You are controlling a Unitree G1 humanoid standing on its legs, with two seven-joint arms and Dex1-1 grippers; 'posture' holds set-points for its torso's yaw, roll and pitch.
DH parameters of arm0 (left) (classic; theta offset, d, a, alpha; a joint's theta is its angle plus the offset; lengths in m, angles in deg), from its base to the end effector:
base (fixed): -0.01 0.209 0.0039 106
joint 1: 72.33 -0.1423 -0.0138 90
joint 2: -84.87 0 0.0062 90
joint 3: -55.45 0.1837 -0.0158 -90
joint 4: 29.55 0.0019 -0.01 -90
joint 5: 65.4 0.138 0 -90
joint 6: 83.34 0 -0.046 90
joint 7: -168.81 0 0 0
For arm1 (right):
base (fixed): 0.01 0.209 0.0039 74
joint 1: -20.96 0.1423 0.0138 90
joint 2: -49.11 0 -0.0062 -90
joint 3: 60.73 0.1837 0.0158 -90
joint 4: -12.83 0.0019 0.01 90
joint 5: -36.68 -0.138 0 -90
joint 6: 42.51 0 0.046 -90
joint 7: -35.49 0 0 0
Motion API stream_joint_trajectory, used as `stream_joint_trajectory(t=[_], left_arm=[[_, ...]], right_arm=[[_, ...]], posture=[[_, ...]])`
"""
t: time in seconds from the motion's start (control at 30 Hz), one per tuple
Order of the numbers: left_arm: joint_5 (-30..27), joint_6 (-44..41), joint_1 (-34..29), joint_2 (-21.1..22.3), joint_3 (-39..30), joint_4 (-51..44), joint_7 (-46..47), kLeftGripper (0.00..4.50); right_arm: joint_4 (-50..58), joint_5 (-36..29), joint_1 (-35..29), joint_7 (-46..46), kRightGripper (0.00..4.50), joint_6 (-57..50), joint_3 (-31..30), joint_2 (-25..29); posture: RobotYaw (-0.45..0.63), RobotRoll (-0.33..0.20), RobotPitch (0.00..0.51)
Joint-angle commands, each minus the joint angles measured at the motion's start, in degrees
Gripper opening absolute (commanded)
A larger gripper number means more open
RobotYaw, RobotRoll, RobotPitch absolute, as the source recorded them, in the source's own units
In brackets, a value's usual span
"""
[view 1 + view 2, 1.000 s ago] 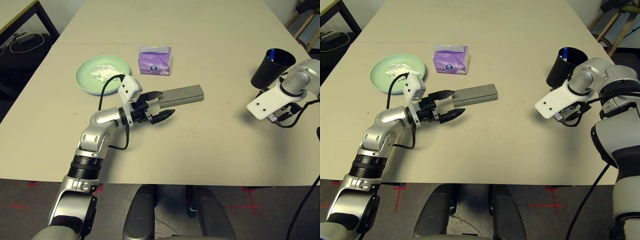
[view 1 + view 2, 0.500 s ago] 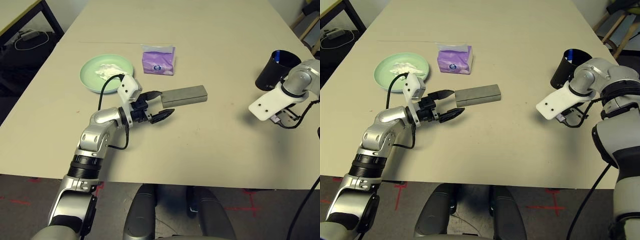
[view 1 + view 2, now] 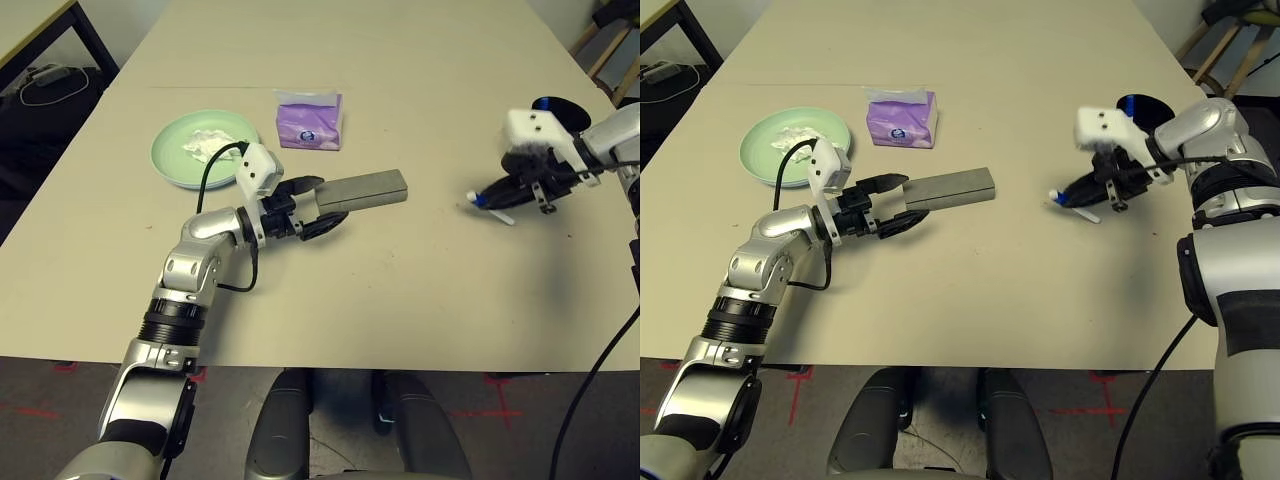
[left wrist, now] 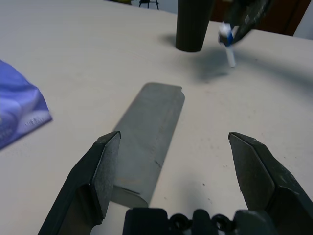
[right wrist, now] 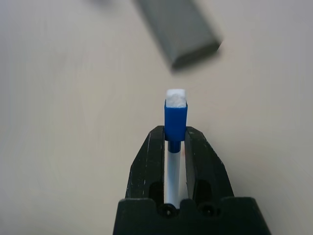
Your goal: Organize and tidy the items on the table.
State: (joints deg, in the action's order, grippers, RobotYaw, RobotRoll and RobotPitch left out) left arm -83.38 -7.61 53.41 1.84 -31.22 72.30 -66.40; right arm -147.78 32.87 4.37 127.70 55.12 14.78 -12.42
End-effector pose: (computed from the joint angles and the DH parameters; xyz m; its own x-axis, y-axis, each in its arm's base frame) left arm 0.3066 0.1851 0.1627 0.4780 -0.8781 -0.0223 0.8654 0.4665 0.1829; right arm 0.3438 -0.2999 0.2671 0.3399 0.7643 -0.5480 -0.9386 0.2389 -0.2490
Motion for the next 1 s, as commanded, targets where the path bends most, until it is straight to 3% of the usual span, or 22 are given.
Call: stream_joint_trajectory(t=[0.03,0.17,0.4,0.57,1.0], left_arm=[[0.6,1.2,0.8,-0.4,0.8,1.9,-0.9,4.50],[0.7,1.9,1.6,-0.9,0.9,3.0,-1.2,4.50],[1.0,2.7,2.6,-1.4,1.0,4.2,-1.5,4.50],[1.1,3.1,3.1,-2.1,0.6,4.8,-0.8,4.50],[1.4,4.5,4.0,-2.0,0.7,6.5,-1.6,4.50]], right_arm=[[3.0,-7.2,-1.8,0.1,0.42,-6.6,8.1,0.2],[8.7,-14.6,-7.7,-10.5,0.42,-9.5,19.6,-3.9],[29.3,-21.3,-20.1,-44.4,0.42,-11.1,34.1,-16.0],[37.6,-21.6,-21.7,-57.5,0.42,-11.7,37.0,-19.2],[37.1,-16.6,-14.8,-81.7,0.42,-24.7,36.9,-15.3]], posture=[[0.16,0.000,0.135],[0.14,0.000,0.123],[0.13,0.000,0.108],[0.12,0.000,0.101],[0.11,0.000,0.087]])
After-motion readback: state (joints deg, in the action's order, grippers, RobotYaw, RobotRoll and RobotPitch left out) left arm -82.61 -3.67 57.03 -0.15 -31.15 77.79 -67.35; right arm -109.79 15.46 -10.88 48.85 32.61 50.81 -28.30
